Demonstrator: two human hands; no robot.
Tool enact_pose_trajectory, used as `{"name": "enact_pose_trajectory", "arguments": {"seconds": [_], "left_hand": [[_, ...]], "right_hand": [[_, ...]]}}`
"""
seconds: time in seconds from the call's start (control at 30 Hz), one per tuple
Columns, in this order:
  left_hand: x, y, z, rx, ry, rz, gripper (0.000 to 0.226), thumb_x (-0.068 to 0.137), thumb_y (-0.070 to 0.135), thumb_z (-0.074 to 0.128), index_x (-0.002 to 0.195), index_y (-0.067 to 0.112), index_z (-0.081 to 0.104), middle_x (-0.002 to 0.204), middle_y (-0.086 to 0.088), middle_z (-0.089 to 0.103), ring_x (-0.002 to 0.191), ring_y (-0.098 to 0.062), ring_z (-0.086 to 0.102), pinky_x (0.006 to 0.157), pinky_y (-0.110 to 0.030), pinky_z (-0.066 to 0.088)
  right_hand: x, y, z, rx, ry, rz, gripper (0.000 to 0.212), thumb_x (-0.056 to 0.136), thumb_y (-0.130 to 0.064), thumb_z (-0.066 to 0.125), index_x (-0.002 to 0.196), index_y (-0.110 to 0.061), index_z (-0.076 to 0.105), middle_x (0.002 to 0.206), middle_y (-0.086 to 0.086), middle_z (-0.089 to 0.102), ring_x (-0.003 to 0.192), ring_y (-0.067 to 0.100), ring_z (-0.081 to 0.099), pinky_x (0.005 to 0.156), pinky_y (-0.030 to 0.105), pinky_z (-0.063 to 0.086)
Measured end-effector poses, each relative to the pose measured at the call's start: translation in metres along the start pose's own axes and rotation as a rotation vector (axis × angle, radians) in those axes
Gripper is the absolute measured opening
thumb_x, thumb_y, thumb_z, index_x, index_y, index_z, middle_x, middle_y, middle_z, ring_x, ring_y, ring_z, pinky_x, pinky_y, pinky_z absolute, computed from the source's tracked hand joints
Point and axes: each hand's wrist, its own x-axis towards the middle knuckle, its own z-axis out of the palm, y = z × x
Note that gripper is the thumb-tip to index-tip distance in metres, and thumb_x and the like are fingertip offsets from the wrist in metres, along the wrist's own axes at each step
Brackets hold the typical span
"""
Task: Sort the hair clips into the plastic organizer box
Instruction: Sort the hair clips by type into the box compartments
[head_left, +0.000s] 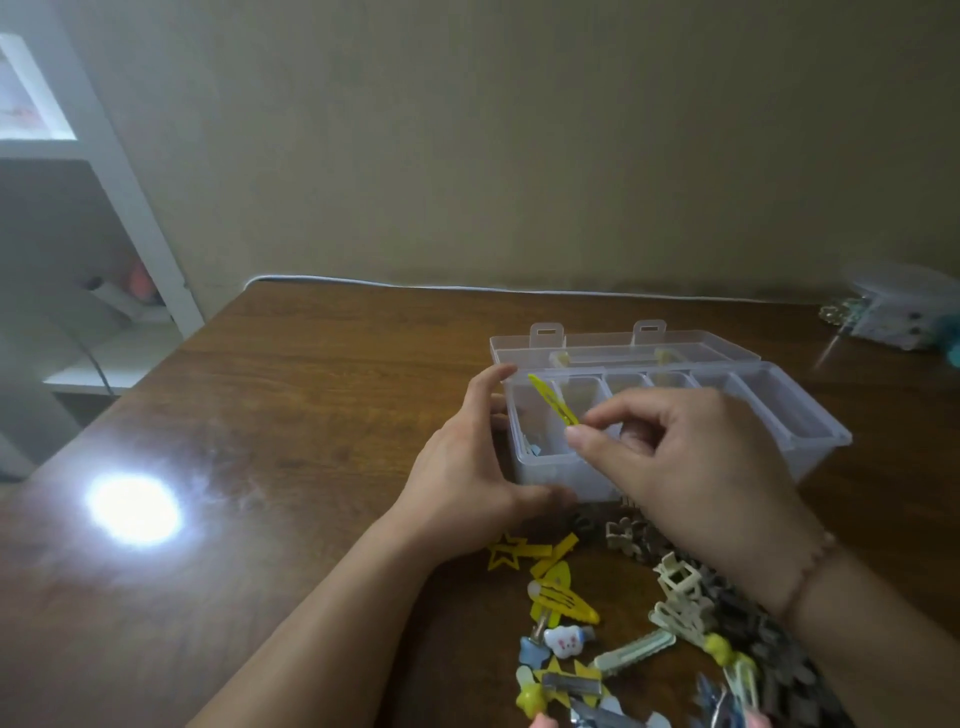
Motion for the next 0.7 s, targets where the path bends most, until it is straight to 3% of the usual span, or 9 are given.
{"name": "enact_pose_trajectory", "arguments": {"seconds": [0.1, 0.23, 0.33, 0.43, 0.5, 0.57, 0.6, 0.7], "left_hand": [[0.001, -0.001, 0.001, -0.009, -0.006, -0.005, 0.113, 0.062, 0.048, 0.089, 0.144, 0.050, 0.012, 0.133, 0.015, 0.053, 0.117, -0.003, 0.056, 0.094, -0.020, 0.047], [0.001, 0.000, 0.000, -0.029, -0.021, -0.006, 0.112, 0.064, 0.046, 0.088, 0.147, 0.045, 0.012, 0.137, 0.013, 0.052, 0.118, -0.003, 0.055, 0.093, -0.019, 0.049], [0.000, 0.000, 0.000, -0.020, -0.014, -0.002, 0.113, 0.063, 0.048, 0.087, 0.148, 0.043, 0.012, 0.134, 0.014, 0.053, 0.116, -0.001, 0.056, 0.093, -0.018, 0.046], [0.000, 0.000, 0.001, -0.011, -0.008, -0.016, 0.114, 0.062, 0.049, 0.088, 0.146, 0.047, 0.011, 0.134, 0.016, 0.052, 0.117, 0.000, 0.054, 0.093, -0.017, 0.045], [0.001, 0.000, 0.001, -0.003, -0.010, -0.019, 0.115, 0.062, 0.050, 0.088, 0.146, 0.048, 0.010, 0.135, 0.017, 0.051, 0.117, 0.001, 0.053, 0.092, -0.016, 0.044], [0.001, 0.000, 0.001, 0.002, -0.015, -0.021, 0.115, 0.062, 0.050, 0.088, 0.147, 0.047, 0.009, 0.136, 0.016, 0.051, 0.117, 0.001, 0.052, 0.091, -0.015, 0.043], [0.001, 0.000, 0.001, 0.003, -0.016, -0.022, 0.115, 0.063, 0.049, 0.087, 0.147, 0.047, 0.009, 0.136, 0.016, 0.051, 0.117, 0.001, 0.052, 0.090, -0.013, 0.042], [0.001, 0.000, 0.001, 0.004, -0.013, -0.022, 0.115, 0.062, 0.051, 0.087, 0.146, 0.049, 0.009, 0.134, 0.017, 0.052, 0.116, 0.001, 0.053, 0.086, -0.008, 0.040]], "right_hand": [[0.001, -0.004, 0.011, -0.192, 0.055, -0.045, 0.035, 0.077, -0.064, 0.053, 0.085, -0.037, 0.073, 0.045, -0.017, 0.038, 0.046, -0.002, 0.039, 0.048, 0.019, 0.030], [-0.002, -0.007, 0.009, -0.165, 0.079, -0.203, 0.042, 0.082, -0.067, 0.049, 0.089, -0.034, 0.074, 0.052, -0.026, 0.030, 0.049, -0.008, 0.034, 0.049, 0.014, 0.025], [-0.010, -0.006, -0.006, -0.156, -0.165, -0.336, 0.025, 0.083, -0.054, 0.055, 0.086, -0.034, 0.070, 0.056, -0.022, 0.045, 0.051, -0.005, 0.043, 0.050, 0.013, 0.033], [-0.021, -0.003, -0.011, -0.372, -0.382, -0.442, 0.024, 0.081, -0.052, 0.052, 0.093, -0.039, 0.070, 0.071, -0.023, 0.066, 0.061, -0.005, 0.058, 0.053, 0.020, 0.050], [-0.023, -0.004, -0.007, -0.502, -0.414, -0.484, 0.034, 0.087, -0.053, 0.046, 0.115, -0.044, 0.062, 0.092, -0.022, 0.070, 0.081, 0.000, 0.065, 0.065, 0.029, 0.055], [-0.023, -0.002, -0.004, -0.508, -0.477, -0.410, 0.043, 0.094, -0.055, 0.039, 0.136, -0.048, 0.040, 0.118, -0.021, 0.063, 0.107, 0.006, 0.059, 0.085, 0.032, 0.050], [-0.022, -0.002, -0.003, -0.514, -0.500, -0.383, 0.044, 0.094, -0.057, 0.037, 0.138, -0.049, 0.036, 0.123, -0.020, 0.061, 0.111, 0.006, 0.056, 0.088, 0.031, 0.047], [-0.021, 0.003, -0.001, -0.503, -0.459, -0.402, 0.034, 0.094, -0.058, 0.038, 0.125, -0.048, 0.047, 0.113, -0.018, 0.064, 0.104, 0.007, 0.058, 0.082, 0.031, 0.048]]}}
